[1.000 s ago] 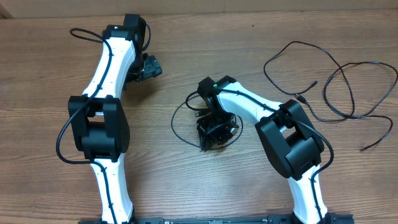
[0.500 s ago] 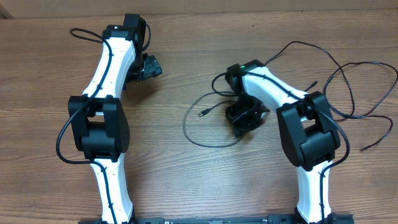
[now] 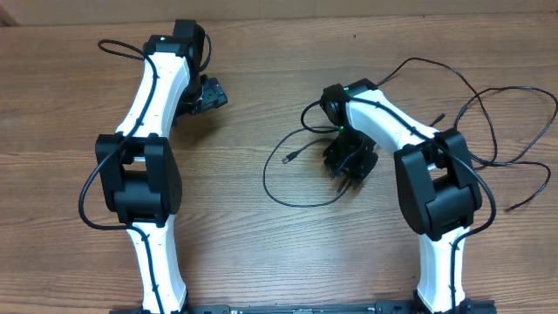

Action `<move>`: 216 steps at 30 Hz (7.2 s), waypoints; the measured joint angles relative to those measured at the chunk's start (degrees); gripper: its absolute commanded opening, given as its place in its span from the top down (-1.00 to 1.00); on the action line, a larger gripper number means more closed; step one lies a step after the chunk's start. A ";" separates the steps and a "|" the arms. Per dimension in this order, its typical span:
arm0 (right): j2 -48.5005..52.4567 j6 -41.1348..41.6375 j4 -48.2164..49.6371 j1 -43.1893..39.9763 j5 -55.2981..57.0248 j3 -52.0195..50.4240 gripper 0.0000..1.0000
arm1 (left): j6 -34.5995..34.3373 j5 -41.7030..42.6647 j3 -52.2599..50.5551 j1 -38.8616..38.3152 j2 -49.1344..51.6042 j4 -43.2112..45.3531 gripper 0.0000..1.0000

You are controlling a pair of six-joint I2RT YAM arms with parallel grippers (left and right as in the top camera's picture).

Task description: Untangle cables

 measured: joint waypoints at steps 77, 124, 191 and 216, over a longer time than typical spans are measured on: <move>0.87 -33.46 1.97 -16.28 3.87 27.17 -0.94 | 0.00 -0.02 0.00 0.00 0.00 0.00 -0.99; -0.44 -4.55 11.58 -6.08 -16.04 -1.90 0.93 | 0.02 -0.02 0.00 0.00 0.00 0.00 -0.99; 0.24 -20.33 13.20 -17.62 12.44 24.96 -1.00 | 0.00 -0.02 0.00 0.00 0.00 0.00 -0.99; 0.24 -20.33 13.25 -17.62 12.61 24.96 -1.00 | 0.02 -0.02 0.00 0.00 0.00 0.00 -0.99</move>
